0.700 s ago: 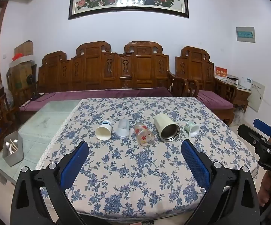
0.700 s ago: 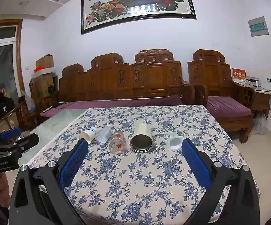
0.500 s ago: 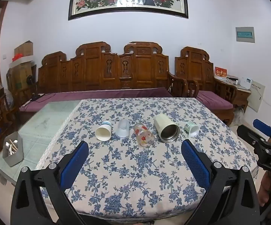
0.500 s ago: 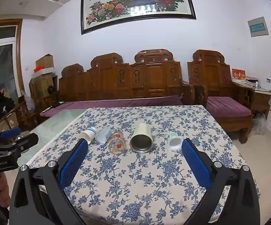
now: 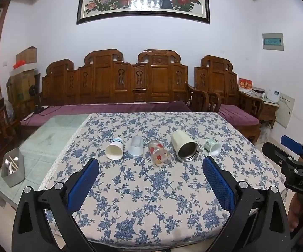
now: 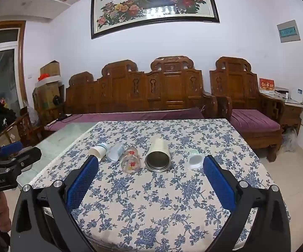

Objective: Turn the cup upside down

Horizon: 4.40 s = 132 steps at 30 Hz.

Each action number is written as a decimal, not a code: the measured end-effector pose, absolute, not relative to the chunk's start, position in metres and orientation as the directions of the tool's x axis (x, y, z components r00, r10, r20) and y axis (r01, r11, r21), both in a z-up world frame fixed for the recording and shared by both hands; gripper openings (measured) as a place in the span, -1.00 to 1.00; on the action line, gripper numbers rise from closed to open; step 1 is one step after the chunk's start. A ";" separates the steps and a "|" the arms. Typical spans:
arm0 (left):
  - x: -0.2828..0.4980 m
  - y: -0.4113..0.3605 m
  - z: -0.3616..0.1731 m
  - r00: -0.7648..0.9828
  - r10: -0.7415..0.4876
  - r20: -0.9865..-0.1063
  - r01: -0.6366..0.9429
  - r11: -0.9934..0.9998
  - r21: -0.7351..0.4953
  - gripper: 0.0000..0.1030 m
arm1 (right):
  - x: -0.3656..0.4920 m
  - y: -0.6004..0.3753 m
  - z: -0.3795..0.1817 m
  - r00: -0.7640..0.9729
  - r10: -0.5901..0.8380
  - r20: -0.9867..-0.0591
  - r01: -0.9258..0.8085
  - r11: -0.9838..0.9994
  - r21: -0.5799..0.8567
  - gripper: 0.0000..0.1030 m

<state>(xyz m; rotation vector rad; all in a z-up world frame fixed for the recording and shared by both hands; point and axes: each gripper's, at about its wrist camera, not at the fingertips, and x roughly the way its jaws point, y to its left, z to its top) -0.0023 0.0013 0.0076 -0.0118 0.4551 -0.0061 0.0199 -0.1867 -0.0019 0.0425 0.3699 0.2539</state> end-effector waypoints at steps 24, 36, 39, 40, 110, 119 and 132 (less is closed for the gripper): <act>-0.004 0.002 0.005 0.900 -0.009 -0.436 0.005 1.000 -0.010 0.85 | 0.017 -0.186 -0.001 0.903 0.254 -0.348 -0.238 0.967 0.088 0.95; -0.002 0.003 0.003 0.899 -0.006 -0.439 0.005 1.000 -0.003 0.85 | 0.018 -0.186 0.000 0.903 0.252 -0.348 -0.237 0.968 0.086 0.95; -0.002 0.002 0.002 0.899 -0.005 -0.439 0.005 1.000 -0.002 0.85 | 0.018 -0.186 0.001 0.903 0.252 -0.348 -0.237 0.968 0.086 0.95; -0.002 0.003 0.002 0.899 -0.005 -0.438 0.005 1.000 -0.002 0.85 | 0.018 -0.186 0.001 0.903 0.252 -0.348 -0.237 0.968 0.087 0.95; 0.214 -0.017 -0.134 0.626 -0.109 -0.772 0.207 0.978 0.029 0.85 | 0.365 -0.226 -0.128 0.552 0.108 -0.827 -0.223 0.975 -0.021 0.40; 0.208 -0.022 -0.147 0.594 -0.127 -0.795 0.224 0.975 0.012 0.85 | 0.410 -0.226 -0.179 0.351 0.073 -0.934 -0.238 0.971 -0.013 0.09; 0.170 -0.014 -0.114 0.631 -0.120 -0.767 0.189 0.982 0.002 0.85 | 0.338 -0.218 -0.141 0.407 0.168 -0.898 -0.265 0.962 0.060 -0.02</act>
